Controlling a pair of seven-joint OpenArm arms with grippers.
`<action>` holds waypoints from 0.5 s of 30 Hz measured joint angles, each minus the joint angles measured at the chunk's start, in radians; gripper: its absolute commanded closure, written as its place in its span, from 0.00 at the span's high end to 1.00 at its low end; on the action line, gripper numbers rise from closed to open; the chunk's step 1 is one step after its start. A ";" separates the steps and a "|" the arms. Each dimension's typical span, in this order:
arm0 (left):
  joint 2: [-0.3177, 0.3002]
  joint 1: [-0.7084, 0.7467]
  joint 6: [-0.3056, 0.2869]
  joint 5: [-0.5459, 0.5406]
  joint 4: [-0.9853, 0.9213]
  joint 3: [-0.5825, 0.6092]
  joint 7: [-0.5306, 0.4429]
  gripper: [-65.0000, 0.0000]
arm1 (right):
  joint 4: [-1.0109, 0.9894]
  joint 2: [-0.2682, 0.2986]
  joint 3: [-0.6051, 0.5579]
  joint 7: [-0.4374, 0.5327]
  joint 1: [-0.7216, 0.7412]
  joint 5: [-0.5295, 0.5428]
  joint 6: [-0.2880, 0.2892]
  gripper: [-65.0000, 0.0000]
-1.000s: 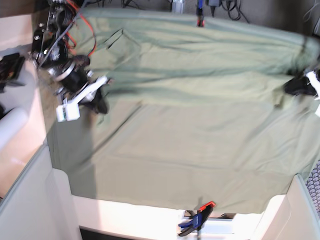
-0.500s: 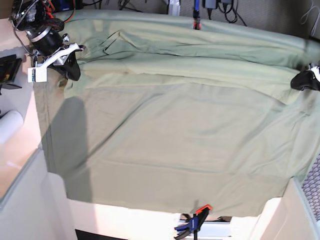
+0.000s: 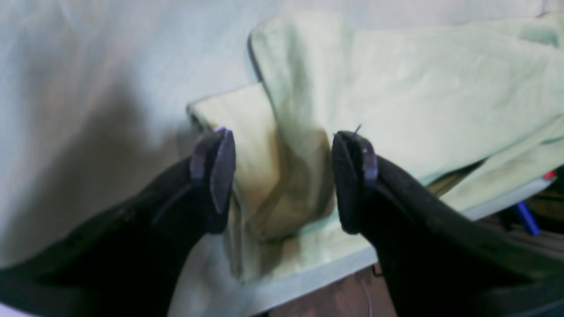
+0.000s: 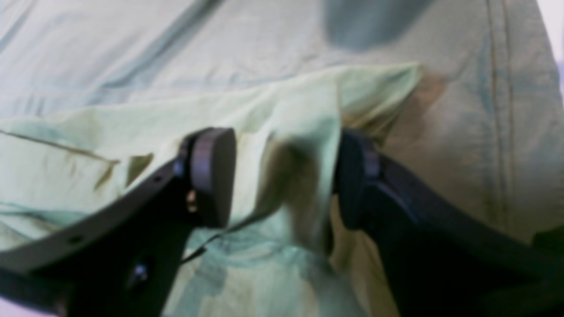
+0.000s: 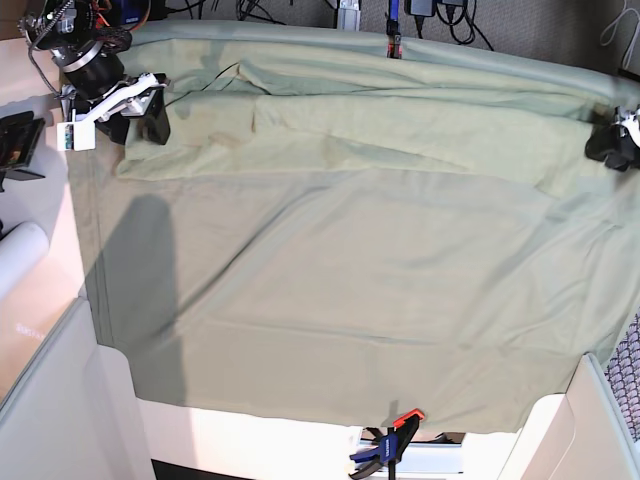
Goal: Fold the T-shirt properly
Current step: 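Fold the held layer over with both grippers and release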
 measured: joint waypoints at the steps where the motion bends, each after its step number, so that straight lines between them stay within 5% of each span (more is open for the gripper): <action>1: 0.003 -0.001 0.000 0.008 0.000 -0.008 -0.011 0.59 | 0.000 0.000 0.000 0.005 0.000 0.000 0.000 0.55; 6: 0.041 -0.004 0.008 0.089 0.001 -0.082 -0.057 0.59 | 0.000 -0.002 0.000 0.004 0.000 -0.003 0.000 0.55; 15: 0.132 0.015 0.012 0.076 -0.005 -0.098 -0.050 0.59 | 0.000 -0.002 0.001 0.005 0.000 -0.003 0.000 0.55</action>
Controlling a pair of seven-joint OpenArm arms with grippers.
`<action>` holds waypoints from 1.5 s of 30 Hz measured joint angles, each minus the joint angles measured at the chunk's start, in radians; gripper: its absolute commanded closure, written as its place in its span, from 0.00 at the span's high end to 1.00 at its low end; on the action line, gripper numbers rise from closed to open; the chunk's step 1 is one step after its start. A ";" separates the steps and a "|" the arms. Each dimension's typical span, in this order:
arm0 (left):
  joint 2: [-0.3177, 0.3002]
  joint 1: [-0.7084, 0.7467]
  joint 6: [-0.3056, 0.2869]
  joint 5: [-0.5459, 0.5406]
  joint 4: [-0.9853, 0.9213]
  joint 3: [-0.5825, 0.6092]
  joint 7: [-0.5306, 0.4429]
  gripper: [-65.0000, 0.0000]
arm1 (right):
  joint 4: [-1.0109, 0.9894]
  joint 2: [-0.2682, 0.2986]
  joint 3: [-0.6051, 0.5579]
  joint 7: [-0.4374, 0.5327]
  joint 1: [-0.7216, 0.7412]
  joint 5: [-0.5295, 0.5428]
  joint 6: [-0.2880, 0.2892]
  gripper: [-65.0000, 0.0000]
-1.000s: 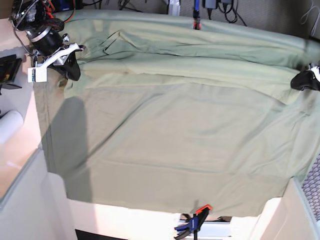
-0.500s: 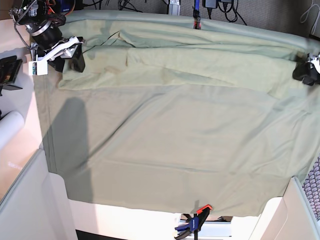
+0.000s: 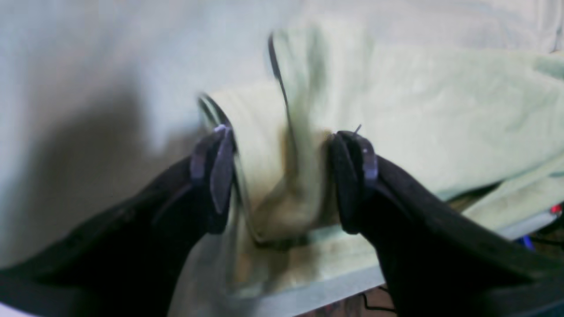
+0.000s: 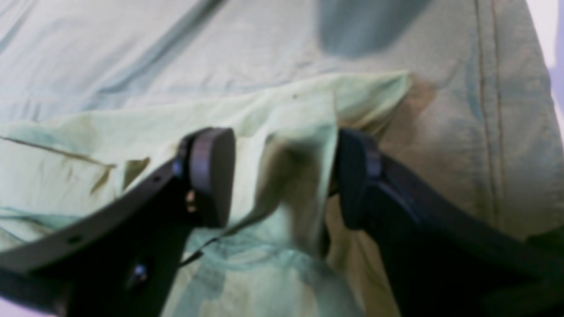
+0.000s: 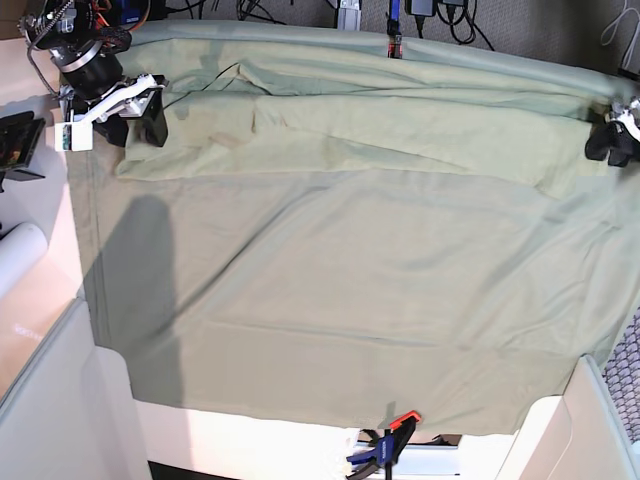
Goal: Fold the T-shirt properly
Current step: 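Fold the held layer over with both grippers and release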
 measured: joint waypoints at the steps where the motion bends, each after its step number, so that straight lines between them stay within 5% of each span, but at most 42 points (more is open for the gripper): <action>1: 0.011 -0.002 0.000 0.007 -0.006 0.000 -0.002 0.59 | 0.000 0.000 0.000 0.000 0.000 0.000 0.000 0.55; 10: 0.039 -0.005 0.024 0.034 -0.066 -0.005 -0.055 0.59 | 0.000 0.000 0.000 0.000 0.000 0.000 0.000 0.55; 22: 0.034 0.006 -0.016 -0.054 -0.013 0.094 0.021 0.58 | 0.000 0.000 0.000 0.000 0.000 0.000 0.000 0.55; 24: 0.033 0.006 -0.016 -0.053 0.000 0.112 0.022 0.48 | 0.000 0.000 0.000 0.000 0.000 0.000 0.000 0.55; 28: 0.039 0.007 -0.016 -0.046 0.001 0.129 0.012 0.01 | 0.000 0.000 0.000 0.000 0.000 0.000 0.000 0.55; 35: 0.048 -0.012 -0.023 0.101 0.001 0.089 -0.111 0.00 | 0.000 0.000 0.004 0.000 0.000 0.000 0.000 0.55; 45: 0.000 -0.198 -0.022 0.243 -0.021 0.006 -0.153 0.00 | 0.000 0.000 0.147 0.004 0.003 0.069 0.000 0.55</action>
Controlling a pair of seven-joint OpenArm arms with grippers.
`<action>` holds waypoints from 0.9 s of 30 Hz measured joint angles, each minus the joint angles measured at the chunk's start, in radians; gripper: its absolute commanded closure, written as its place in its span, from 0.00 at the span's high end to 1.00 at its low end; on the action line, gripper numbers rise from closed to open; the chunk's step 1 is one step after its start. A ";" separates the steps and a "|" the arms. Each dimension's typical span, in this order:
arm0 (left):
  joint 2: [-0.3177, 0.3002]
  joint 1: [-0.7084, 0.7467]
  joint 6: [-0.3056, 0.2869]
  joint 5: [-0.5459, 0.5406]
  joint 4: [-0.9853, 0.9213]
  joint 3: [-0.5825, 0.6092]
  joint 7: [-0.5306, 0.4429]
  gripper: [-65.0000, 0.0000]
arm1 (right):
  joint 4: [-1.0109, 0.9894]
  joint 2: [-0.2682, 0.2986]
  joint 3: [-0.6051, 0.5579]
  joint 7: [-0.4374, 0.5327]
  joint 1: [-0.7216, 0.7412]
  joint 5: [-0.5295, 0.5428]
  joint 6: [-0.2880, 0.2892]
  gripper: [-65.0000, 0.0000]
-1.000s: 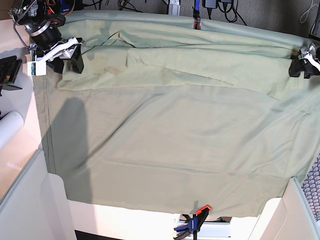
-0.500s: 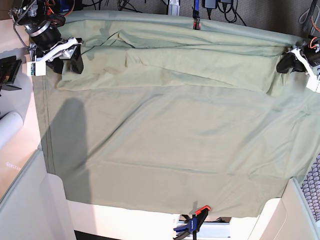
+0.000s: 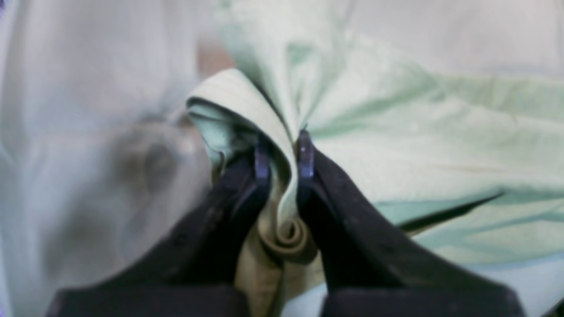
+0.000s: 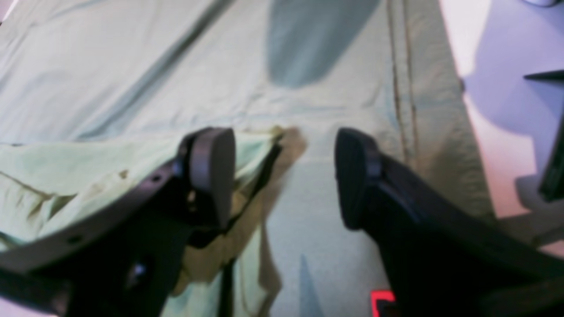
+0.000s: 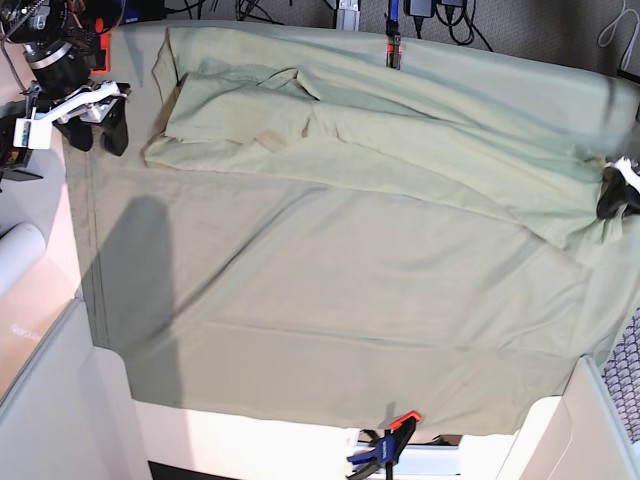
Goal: Fold the T-shirt properly
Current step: 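Fold the held layer over with both grippers and release, then grasp the folded strip's end with the left gripper and fold it inward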
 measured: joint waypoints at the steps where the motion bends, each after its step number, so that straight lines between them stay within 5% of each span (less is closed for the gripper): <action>1: -0.003 -0.016 -0.001 0.024 -0.010 0.002 -0.006 0.00 | 0.000 0.000 0.005 0.000 0.000 0.000 0.000 0.55; 10: -0.122 -0.136 0.024 0.117 -0.071 0.000 -0.042 0.00 | 0.000 0.000 0.008 0.000 0.000 0.015 0.000 0.55; 13: -0.130 -0.128 0.035 0.047 -0.060 0.000 0.056 0.00 | 0.000 0.000 0.008 0.000 0.000 0.018 0.000 0.55; 20: -0.071 -0.005 0.034 -0.029 0.232 0.051 0.101 0.00 | 0.000 -0.003 0.008 0.000 0.000 0.020 0.000 0.55; 27: 0.008 0.039 0.019 0.028 0.475 0.301 0.095 0.00 | 0.000 -0.031 0.008 0.000 0.000 0.020 0.000 0.55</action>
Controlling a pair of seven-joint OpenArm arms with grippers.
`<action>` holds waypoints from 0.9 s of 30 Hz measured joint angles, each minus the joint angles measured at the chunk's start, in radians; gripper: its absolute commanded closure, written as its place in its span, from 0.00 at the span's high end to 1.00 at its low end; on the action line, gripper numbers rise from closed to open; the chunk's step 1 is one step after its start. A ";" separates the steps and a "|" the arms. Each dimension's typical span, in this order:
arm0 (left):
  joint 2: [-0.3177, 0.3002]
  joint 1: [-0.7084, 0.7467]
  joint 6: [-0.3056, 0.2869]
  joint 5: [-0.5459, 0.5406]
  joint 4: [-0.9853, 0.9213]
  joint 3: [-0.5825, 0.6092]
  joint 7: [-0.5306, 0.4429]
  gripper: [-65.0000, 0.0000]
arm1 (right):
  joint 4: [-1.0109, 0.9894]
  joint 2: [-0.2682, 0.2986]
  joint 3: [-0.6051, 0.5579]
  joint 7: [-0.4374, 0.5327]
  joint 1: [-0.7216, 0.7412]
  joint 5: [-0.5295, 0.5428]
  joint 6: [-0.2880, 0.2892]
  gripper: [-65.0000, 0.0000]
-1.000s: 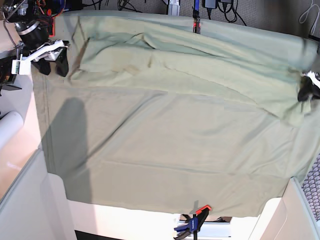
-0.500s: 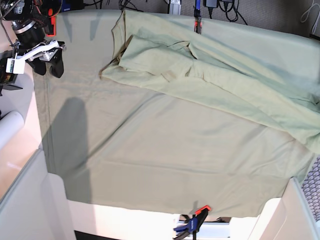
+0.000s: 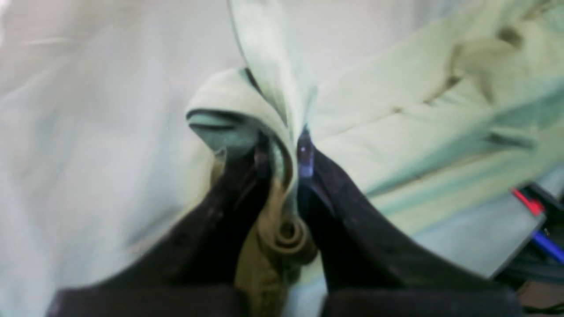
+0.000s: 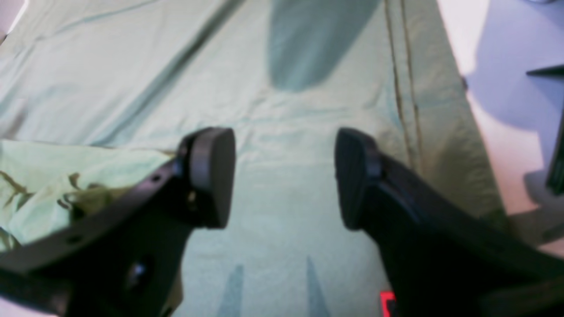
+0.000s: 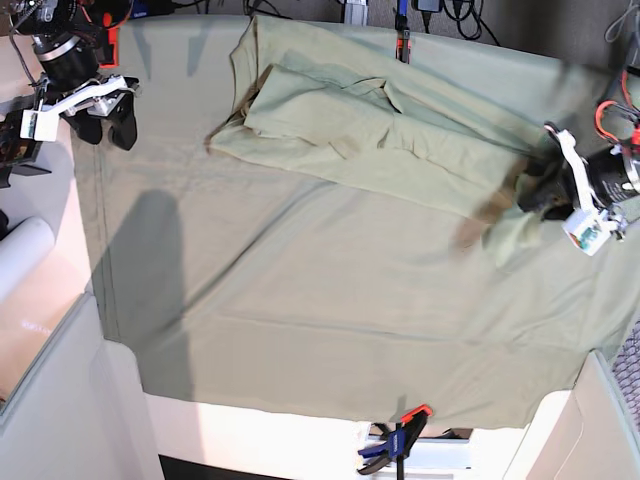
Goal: Fold the T-shirt properly
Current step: 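Grasp the folded strip's end with the left gripper and fold it inward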
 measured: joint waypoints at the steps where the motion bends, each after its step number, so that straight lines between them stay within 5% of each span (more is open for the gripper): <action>1: 0.011 0.000 0.000 0.024 -0.003 0.037 0.000 0.00 | 0.000 -0.008 0.000 0.000 -0.001 -0.003 0.000 0.55; 12: 0.152 -0.009 0.008 0.101 -0.088 0.171 -0.039 0.00 | 0.000 -0.024 0.001 -0.017 0.012 -0.003 0.000 0.55; 18: 0.162 -0.009 -0.001 0.001 -0.087 0.172 -0.045 0.47 | 0.000 -0.069 0.001 -0.061 0.007 0.057 0.000 0.55; 27: 0.162 -0.007 -0.006 -0.205 -0.076 0.172 -0.043 0.49 | -0.003 -0.140 -0.072 -0.100 -0.084 0.138 0.007 0.67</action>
